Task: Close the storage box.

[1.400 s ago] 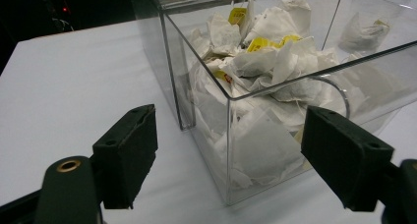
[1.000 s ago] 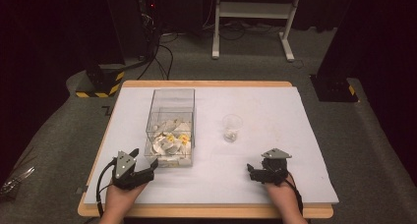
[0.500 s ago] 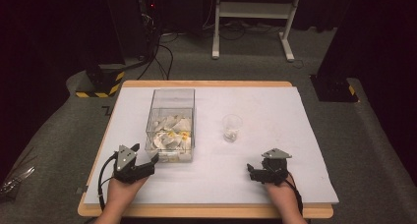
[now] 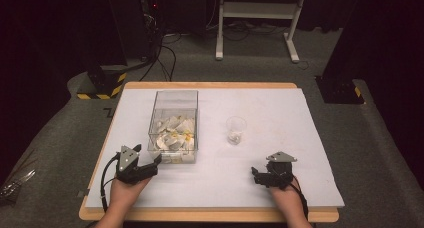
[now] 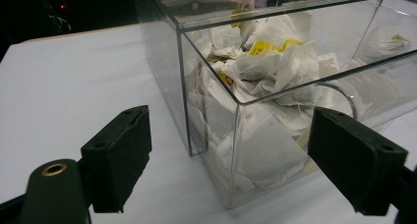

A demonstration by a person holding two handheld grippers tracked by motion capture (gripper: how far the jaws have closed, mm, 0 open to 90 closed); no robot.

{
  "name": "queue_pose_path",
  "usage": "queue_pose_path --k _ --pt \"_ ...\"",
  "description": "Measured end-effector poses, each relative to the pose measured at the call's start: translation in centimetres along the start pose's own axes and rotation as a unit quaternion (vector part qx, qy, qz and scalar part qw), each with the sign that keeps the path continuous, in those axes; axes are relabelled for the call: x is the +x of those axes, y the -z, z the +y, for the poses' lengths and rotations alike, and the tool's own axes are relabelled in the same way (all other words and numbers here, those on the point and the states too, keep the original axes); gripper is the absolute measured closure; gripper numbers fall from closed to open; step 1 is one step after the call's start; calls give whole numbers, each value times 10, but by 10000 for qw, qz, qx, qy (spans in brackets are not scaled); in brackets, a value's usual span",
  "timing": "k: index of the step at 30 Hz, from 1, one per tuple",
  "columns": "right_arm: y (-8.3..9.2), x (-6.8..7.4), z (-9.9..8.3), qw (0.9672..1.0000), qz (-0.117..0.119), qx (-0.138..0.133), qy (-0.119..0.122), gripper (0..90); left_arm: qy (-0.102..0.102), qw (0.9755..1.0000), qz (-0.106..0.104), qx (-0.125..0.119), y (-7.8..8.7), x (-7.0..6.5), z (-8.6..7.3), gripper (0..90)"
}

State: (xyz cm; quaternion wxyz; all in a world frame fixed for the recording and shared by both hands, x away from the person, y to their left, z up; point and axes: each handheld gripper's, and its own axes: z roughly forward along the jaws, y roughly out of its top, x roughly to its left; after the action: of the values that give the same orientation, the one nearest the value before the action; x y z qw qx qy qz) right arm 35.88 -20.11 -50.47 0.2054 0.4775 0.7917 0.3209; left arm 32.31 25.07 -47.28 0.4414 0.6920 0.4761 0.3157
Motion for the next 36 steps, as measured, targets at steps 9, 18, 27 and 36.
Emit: queue_pose_path --k 9,18,27,36 --pt "0 0 0 10000 -2 7 -3 128 28 10000 41 51 -9 5 5 165" --pt "0 0 0 10000 2 5 8 128 114 9998 85 146 -26 10 9 162" --pt "0 0 0 10000 7 5 9 128 208 9996 154 125 -38 13 14 191" --pt "0 0 0 10000 2 6 4 128 261 9994 193 69 -47 16 16 213"
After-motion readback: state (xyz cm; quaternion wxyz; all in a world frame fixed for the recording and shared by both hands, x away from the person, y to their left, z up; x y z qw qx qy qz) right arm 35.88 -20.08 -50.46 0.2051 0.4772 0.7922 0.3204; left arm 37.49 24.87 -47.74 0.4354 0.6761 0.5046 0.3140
